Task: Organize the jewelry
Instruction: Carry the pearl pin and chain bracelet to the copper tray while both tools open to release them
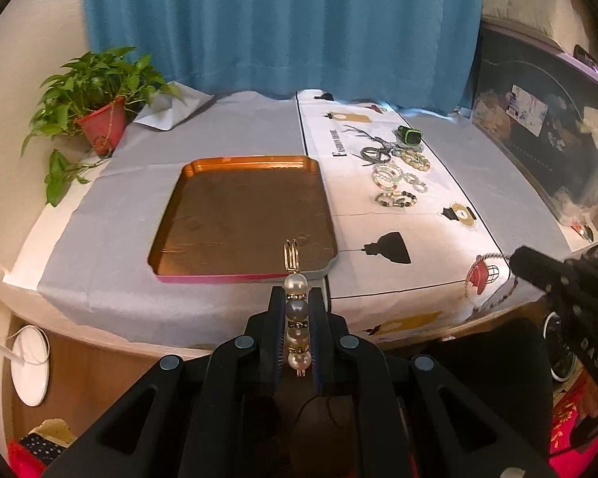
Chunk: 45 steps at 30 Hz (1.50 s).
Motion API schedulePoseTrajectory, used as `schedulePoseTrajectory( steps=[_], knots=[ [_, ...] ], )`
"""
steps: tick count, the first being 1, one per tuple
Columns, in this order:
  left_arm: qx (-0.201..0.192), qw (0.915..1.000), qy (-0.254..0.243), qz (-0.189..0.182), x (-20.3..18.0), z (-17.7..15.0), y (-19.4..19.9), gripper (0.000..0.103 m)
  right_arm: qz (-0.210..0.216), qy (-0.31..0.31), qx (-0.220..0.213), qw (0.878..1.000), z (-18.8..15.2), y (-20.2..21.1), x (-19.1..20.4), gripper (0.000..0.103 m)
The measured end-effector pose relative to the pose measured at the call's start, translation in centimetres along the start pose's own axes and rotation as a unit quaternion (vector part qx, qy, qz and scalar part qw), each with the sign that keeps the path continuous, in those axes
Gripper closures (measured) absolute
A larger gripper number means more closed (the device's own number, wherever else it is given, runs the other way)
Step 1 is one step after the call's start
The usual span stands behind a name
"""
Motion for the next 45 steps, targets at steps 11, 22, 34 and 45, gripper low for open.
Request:
schedulePoseTrajectory(
  steps=[11, 22, 34, 45],
  knots=[
    [-0.001, 0.9998, 0.021, -0.001, 2.2, 0.2, -0.8, 0.094, 0.023, 0.029, 0.008, 0.999, 1.3, -1.6, 4.0, 0.1],
    [0.001, 0.9983, 0.059, -0.001, 6.5, 4.5, -5.7, 0.094, 0.046, 0.037, 0.001, 0.998, 5.2, -7.3, 5.6, 0.1],
    [0.024, 0.9976, 0.064, 0.007, 8.0, 9.1, -15.2, 0.094, 0.087, 0.031, 0.01, 0.996, 10.0, -17.8, 4.9, 0.1],
    [0.046, 0.9944, 0.07, 0.065, 9.3, 10.1, -21.6, 0.0, 0.073, -0.008, 0.065, 0.995, 10.4, -26.7, 2.2, 0.094]
  ],
)
Point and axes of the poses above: each gripper's, at about its wrist camera, not at the fingertips, and y roughly against the way its jaws point, x to its left, z to its top, the point moved 5 cm from there along -y, roughly the way its jaws point, and after that the axes turned 10 degrees about z, right-handed, at the moved point
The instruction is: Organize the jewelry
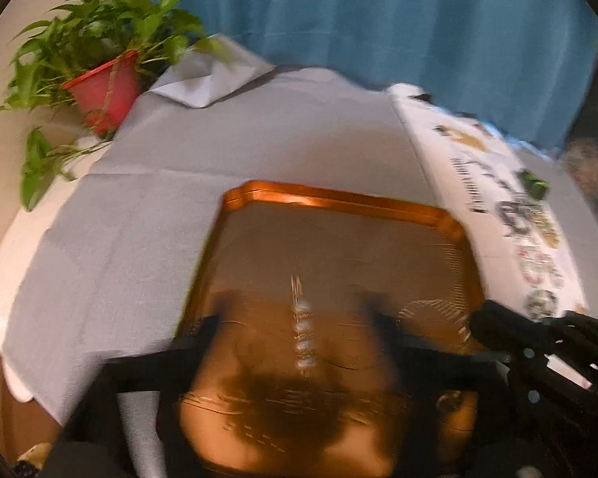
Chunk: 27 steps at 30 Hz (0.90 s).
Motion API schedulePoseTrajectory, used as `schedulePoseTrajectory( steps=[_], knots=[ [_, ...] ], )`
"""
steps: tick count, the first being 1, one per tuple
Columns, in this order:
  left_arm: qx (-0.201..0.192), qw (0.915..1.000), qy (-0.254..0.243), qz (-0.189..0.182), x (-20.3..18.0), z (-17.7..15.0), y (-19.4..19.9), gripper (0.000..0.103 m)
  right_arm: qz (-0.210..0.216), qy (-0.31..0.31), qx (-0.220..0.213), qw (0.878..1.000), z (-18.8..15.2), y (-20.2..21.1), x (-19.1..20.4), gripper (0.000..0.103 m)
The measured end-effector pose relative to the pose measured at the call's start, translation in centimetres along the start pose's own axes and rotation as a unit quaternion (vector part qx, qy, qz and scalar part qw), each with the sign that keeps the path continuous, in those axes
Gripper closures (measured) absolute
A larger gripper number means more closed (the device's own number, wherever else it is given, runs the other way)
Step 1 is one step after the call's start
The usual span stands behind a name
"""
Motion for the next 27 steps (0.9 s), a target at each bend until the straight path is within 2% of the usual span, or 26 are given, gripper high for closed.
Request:
schedulePoseTrajectory(
  steps=[1, 2, 4, 7, 13, 18, 22, 27],
  knots=[
    [-0.011, 0.9998, 0.009, 0.016, 0.5, -0.1, 0.1, 0.001, -0.026, 0.001, 0.017, 1.0, -0.3, -0.8, -0.7, 0.084],
    [-0.017, 0.9996, 0.012, 0.021, 0.8, -0.2, 0.3, 0.001, -0.04, 0.002, 0.028, 0.999, -0.6, -1.2, -1.2, 0.063],
    [-0.006, 0.9998, 0.009, 0.018, 1.2, -0.8, 0.6, 0.001, -0.051, -0.004, 0.031, 0.998, -1.1, -1.0, -1.8, 0.035],
    [0.011, 0.9997, 0.009, 0.018, 2.0, -2.8, 2.3, 0.001, -0.049, -0.01, 0.021, 0.999, -2.4, 1.1, -1.8, 0.033],
    [0.004, 0.9996, 0.014, 0.024, 2.8, -8.5, 9.0, 0.001, -0.051, 0.008, 0.001, 0.999, -6.4, 7.9, 1.7, 0.027],
    [-0.004, 0.9999, 0.008, 0.01, 2.4, -12.4, 14.8, 0.001, -0.054, 0.013, -0.032, 0.998, -9.3, 14.4, 5.0, 0.025],
    [-0.029, 0.9994, -0.013, 0.017, 1.6, -13.5, 18.6, 0.001, -0.059, 0.023, -0.063, 0.996, -10.8, 19.0, 6.9, 0.024],
    [-0.06, 0.998, -0.013, 0.013, 1.1, -14.4, 22.9, 0.001, -0.071, 0.031, -0.093, 0.993, -12.0, 23.1, 8.2, 0.022]
  ],
)
Point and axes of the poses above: each gripper's, at about its wrist camera, not at the fingertips, and y roughly against the way its jaws point, x to its left, z to its top, the point moved 5 cm from there along -y, roughly the way its jaws point, and after that the axes turned 10 degrees about z, right-handed, at the moved point
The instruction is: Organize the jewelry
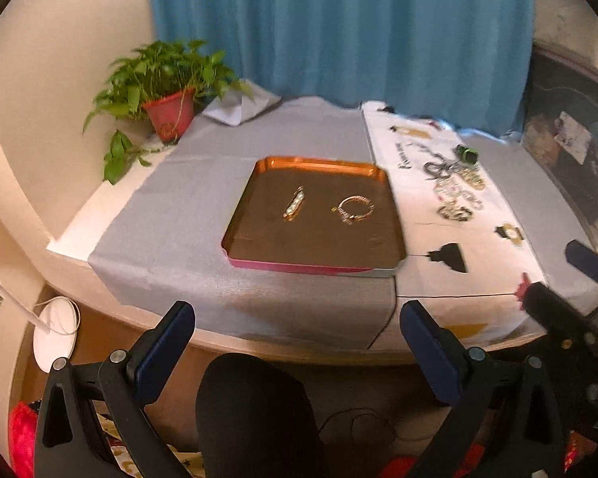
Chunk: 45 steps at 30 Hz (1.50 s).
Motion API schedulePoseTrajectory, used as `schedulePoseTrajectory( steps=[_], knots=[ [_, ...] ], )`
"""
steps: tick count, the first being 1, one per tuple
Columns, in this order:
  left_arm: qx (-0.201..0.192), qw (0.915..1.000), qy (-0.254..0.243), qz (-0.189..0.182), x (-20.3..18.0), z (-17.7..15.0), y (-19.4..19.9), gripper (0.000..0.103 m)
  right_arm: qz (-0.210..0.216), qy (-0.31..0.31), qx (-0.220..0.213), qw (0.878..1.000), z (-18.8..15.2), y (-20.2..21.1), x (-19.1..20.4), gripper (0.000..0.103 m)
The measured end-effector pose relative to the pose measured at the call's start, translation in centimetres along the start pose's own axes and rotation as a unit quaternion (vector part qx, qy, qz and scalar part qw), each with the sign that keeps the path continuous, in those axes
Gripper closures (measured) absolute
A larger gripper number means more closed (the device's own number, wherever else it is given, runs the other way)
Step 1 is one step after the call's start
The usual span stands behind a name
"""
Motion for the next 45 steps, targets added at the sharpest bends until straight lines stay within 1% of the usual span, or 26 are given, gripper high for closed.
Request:
schedulePoseTrajectory(
  steps=[3, 4, 7, 11, 15, 21, 32, 37, 45],
  knots=[
    [-0.016, 0.9999, -0.002, 0.003, -0.5, 0.1, 1.9, 0.001, 0.002, -0.003, -0.007, 1.0, -0.5, 1.9, 0.3, 0.022],
    [-0.019, 0.9998, -0.005, -0.001, -0.7, 0.1, 2.3, 0.001, 0.003, -0.004, -0.01, 1.0, -0.4, 2.2, 0.4, 0.022],
    [-0.029, 0.9995, -0.013, -0.009, -1.5, 0.3, 3.3, 0.001, -0.006, -0.006, -0.034, 0.999, -0.5, 3.9, 0.1, 0.021],
    [-0.033, 0.999, -0.026, -0.011, -2.3, 0.7, 3.5, 0.001, -0.014, -0.019, -0.032, 0.999, -0.7, 4.2, -0.7, 0.021],
    [-0.035, 0.9989, -0.028, -0.012, -2.7, 0.9, 3.4, 0.001, -0.014, -0.026, -0.033, 0.999, -0.7, 4.0, -1.3, 0.021],
    [-0.025, 0.9992, -0.031, -0.005, -3.2, 1.1, 2.8, 0.001, -0.008, -0.029, -0.029, 0.999, -0.8, 3.5, -2.0, 0.021],
    [-0.018, 0.9992, -0.035, -0.004, -4.1, 1.7, 2.0, 0.001, -0.009, -0.044, -0.026, 0.999, -1.0, 2.8, -3.5, 0.021],
    [-0.011, 0.9991, -0.041, 0.0, -4.9, 2.1, 1.2, 0.001, -0.007, -0.054, -0.024, 0.998, -1.1, 2.4, -3.9, 0.021],
    [-0.003, 0.9986, -0.053, -0.001, -6.6, 3.4, -0.6, 0.001, -0.009, -0.073, -0.013, 0.997, -1.5, 1.0, -6.1, 0.02]
  ],
)
Point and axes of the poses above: each gripper's, at about its wrist camera, not at the fingertips, and y roughly against the way its jaws point, x to its left, z to its top, the point moved 5 cm from there along -y, roughly the way its jaws point, and after that the axes turned 10 degrees about z, right-handed, at the moved point
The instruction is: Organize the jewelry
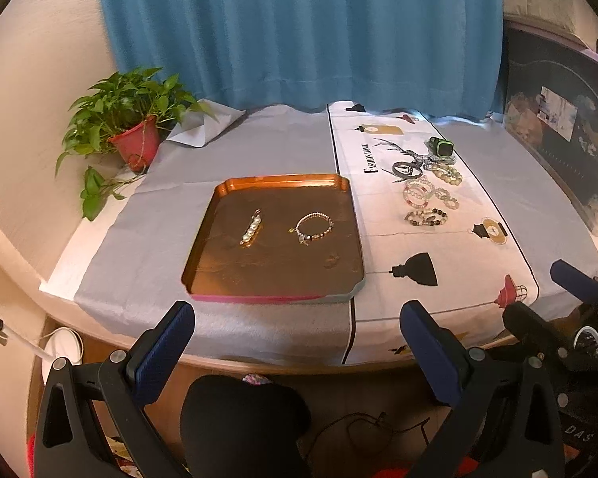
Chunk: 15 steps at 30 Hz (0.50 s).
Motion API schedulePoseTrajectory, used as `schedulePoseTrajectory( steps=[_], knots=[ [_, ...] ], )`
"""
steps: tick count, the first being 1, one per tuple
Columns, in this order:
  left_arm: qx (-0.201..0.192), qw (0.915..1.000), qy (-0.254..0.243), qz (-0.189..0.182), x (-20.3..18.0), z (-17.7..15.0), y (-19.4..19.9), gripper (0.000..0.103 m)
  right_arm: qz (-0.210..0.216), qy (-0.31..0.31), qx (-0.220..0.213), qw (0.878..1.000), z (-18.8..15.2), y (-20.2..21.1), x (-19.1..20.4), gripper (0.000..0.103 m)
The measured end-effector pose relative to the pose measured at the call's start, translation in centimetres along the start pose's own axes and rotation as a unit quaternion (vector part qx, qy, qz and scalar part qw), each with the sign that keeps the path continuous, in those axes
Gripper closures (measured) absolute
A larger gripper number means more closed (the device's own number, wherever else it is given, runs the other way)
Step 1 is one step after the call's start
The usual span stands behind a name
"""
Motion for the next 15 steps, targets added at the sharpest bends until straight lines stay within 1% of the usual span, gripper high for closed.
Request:
schedulePoseTrajectory(
  steps=[3, 5, 8, 13, 15],
  knots=[
    [0.008, 1.0, 0.0, -0.003, -0.6, 0.9, -1.1, 0.001, -0.004, -0.002, 0.001, 1.0, 0.2, -0.5, -1.2, 0.02],
    [0.019, 0.9997, 0.003, -0.014, -1.2, 1.9, -2.3, 0.001, -0.011, -0.004, 0.0, 1.0, 0.4, -0.8, -2.5, 0.02],
    [0.03, 0.9991, -0.002, -0.029, -2.2, 3.6, -3.9, 0.001, -0.033, -0.015, 0.0, 0.999, 1.1, -1.4, -5.7, 0.02],
    [0.039, 0.9975, -0.037, -0.045, -5.9, 7.9, -7.9, 0.001, -0.092, -0.029, 0.003, 0.995, 2.9, -2.8, -13.2, 0.02],
    [0.046, 0.996, -0.05, -0.058, -8.4, 10.1, -10.3, 0.001, -0.115, -0.029, 0.007, 0.993, 3.9, -3.8, -16.5, 0.02]
  ],
)
Point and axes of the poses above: each gripper's, at about its wrist camera, not at the fingertips, and y roughly against the way its jaws point, x to its left, z to its top, the point moved 5 cm from there along -y, roughly the way its jaws point, and after that the axes turned 10 degrees about z, right-handed, at the moved point
